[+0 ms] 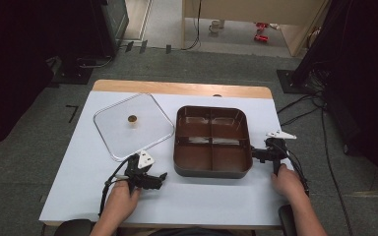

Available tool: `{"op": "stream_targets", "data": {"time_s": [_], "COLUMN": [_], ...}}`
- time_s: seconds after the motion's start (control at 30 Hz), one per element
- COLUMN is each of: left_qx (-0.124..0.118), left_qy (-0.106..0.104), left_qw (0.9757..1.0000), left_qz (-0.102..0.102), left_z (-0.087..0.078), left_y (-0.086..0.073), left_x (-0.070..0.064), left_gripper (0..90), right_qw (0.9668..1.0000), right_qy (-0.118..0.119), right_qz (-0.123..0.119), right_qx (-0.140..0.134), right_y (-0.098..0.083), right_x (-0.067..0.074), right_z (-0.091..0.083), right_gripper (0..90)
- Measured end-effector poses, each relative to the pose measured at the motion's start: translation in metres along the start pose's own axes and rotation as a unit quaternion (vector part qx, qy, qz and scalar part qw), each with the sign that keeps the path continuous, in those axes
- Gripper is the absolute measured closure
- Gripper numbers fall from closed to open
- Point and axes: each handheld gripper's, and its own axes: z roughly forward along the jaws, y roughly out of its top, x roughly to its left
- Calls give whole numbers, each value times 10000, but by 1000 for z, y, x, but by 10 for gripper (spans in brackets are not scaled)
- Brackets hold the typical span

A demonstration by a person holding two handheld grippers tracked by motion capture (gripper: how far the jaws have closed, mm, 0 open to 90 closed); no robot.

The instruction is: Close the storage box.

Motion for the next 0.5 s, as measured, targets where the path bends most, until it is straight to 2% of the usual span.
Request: {"op": "stream_targets", "data": {"time_s": [0.5], "left_qx": [1], "left_qy": [-11], "left_qw": [10000], "left_qz": [-4], "left_z": [0], "left_y": [0], "left_x": [0], "left_gripper": [97], "right_qw": [10000], "right_qy": [-26], "right_qz": [-12], "right_qx": [3], "right_y": [0], "right_x": [1], "right_z": [0], "right_gripper": [140]}}
